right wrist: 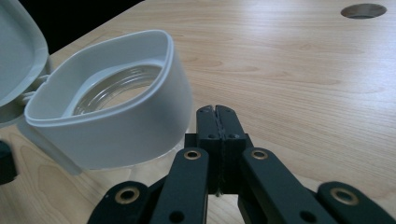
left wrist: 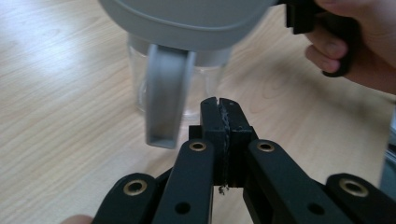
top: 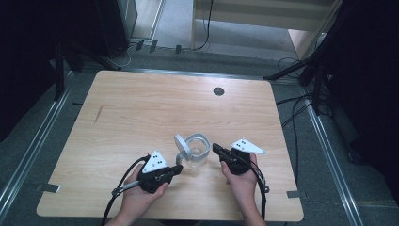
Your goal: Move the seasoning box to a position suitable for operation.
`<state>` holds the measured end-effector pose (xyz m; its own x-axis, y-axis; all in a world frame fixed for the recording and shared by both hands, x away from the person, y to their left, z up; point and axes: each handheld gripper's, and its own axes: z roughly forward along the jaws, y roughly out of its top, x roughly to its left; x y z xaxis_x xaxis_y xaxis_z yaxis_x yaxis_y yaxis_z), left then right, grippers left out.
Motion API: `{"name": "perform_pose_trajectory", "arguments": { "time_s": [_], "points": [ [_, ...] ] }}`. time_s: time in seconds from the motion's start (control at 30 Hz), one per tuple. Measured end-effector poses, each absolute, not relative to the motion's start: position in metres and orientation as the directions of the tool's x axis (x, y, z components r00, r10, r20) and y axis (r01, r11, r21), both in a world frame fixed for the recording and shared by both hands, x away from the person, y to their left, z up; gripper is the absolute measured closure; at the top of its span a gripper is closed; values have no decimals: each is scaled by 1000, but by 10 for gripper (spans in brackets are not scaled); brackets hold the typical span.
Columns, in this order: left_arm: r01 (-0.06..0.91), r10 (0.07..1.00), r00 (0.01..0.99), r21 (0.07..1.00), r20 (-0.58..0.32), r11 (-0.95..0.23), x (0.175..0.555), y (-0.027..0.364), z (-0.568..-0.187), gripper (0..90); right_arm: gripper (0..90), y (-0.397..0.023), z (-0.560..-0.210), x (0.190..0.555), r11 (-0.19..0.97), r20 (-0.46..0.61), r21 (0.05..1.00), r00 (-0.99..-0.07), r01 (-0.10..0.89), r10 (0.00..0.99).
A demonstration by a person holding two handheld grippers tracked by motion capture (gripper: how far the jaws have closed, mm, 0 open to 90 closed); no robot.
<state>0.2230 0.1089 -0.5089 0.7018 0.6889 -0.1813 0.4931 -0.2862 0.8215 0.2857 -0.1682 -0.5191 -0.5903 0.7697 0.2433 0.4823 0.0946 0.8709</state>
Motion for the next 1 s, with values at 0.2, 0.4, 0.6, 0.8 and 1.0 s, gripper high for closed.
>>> {"name": "perform_pose_trajectory", "arguments": {
  "time_s": [0.2, 0.4, 0.6, 0.8, 1.0],
  "points": [
    [507, 705, 685, 816, -185, -279, 232, 117, -511, 900, 900, -167, -520, 282, 111, 236, 872, -608, 476, 758],
    [520, 730, 658, 813, -186, -262, 246, 127, -510, 900, 900, -162, -520, 278, 125, 238, 874, -638, 470, 732],
    [527, 747, 640, 812, -182, -253, 260, 132, -509, 900, 900, -160, -512, 292, 121, 220, 883, -626, 454, 748],
    [536, 761, 621, 811, -190, -234, 272, 135, -508, 900, 900, -150, -496, 322, 118, 198, 902, -641, 415, 742],
    [542, 767, 609, 812, -202, -216, 286, 138, -508, 900, 900, -142, -494, 331, 124, 204, 906, -673, 405, 711]
  ]
}}
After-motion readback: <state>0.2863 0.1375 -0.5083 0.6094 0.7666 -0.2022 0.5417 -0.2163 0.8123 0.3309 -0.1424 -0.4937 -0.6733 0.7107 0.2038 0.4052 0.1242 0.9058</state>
